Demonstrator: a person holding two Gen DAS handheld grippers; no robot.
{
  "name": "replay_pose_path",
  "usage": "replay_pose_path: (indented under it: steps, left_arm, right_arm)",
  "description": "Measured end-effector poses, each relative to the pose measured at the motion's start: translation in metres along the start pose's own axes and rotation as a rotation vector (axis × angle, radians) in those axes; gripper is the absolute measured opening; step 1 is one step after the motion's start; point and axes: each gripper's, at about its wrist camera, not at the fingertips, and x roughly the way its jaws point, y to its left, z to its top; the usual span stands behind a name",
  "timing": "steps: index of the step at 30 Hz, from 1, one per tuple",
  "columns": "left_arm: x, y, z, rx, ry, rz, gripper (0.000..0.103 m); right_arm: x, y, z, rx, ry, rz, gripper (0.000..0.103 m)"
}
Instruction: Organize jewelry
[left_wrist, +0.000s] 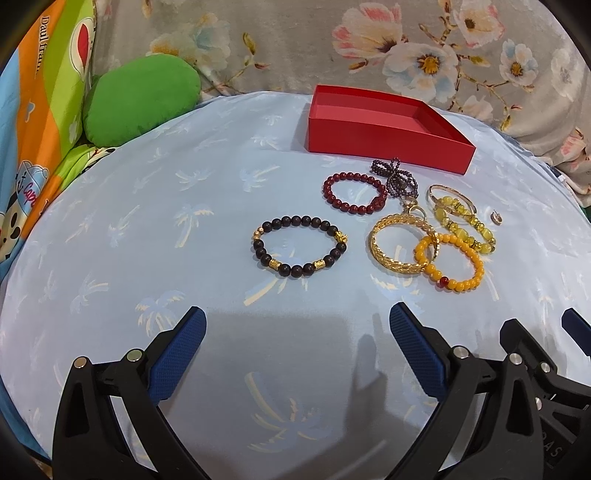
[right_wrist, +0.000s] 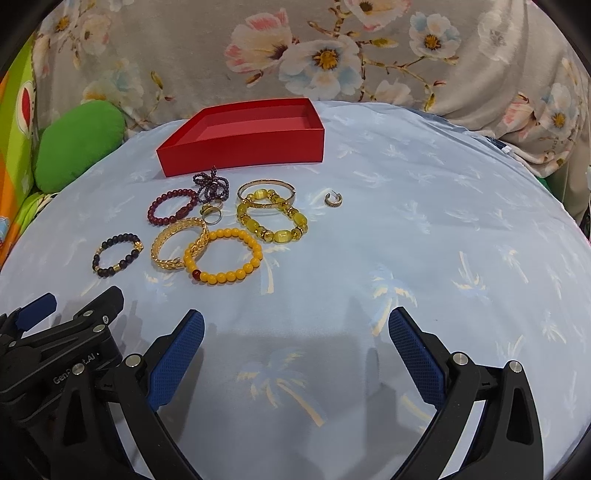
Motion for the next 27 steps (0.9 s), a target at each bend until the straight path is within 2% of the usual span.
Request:
replay_pose_path:
  steps: [27]
  left_arm:
    - [-0.0011,0.0006,0.0007,0.010,-0.009,0.009,0.095]
  right_arm:
    - [-0.0045,-0.0002,-0.0029,-0.002,-0.014,-0.015,0.097]
